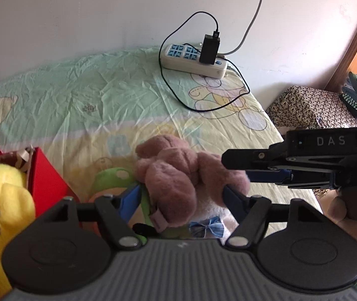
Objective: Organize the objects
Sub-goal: 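Close the right gripper on the pink teddy bear and lift it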
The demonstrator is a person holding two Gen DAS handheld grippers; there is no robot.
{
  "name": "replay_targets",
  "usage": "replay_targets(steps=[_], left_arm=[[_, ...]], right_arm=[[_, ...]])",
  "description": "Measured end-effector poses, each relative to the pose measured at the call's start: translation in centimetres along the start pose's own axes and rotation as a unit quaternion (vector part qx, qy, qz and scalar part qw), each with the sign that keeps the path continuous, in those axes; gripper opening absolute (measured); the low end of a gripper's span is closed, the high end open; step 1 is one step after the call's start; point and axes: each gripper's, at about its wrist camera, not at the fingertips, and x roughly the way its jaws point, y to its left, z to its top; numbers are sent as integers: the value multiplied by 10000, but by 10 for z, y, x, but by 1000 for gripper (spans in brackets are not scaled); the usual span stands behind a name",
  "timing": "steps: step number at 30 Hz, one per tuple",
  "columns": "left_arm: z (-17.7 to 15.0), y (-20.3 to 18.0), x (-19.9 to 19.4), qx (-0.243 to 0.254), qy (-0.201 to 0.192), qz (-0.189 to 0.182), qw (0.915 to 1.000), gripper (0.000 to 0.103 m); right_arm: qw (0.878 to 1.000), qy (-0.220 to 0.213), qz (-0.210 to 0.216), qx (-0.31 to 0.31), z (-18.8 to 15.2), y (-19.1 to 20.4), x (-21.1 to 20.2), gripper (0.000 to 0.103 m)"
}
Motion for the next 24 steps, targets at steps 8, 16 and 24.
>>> replay_targets(steps=[8, 16, 24], left_arm=[[3, 9, 22, -59, 235, 5, 9997, 49], [-1, 4, 2, 66, -3, -74, 10000, 48], [-24, -12, -38, 272, -215, -257, 9991, 47]], right_arm=[[9996, 262, -12, -138, 5, 1, 27, 37], [9940, -21, -91, -1089, -3, 26, 13, 34], [9899, -73, -30, -1416, -33, 37, -17, 34]])
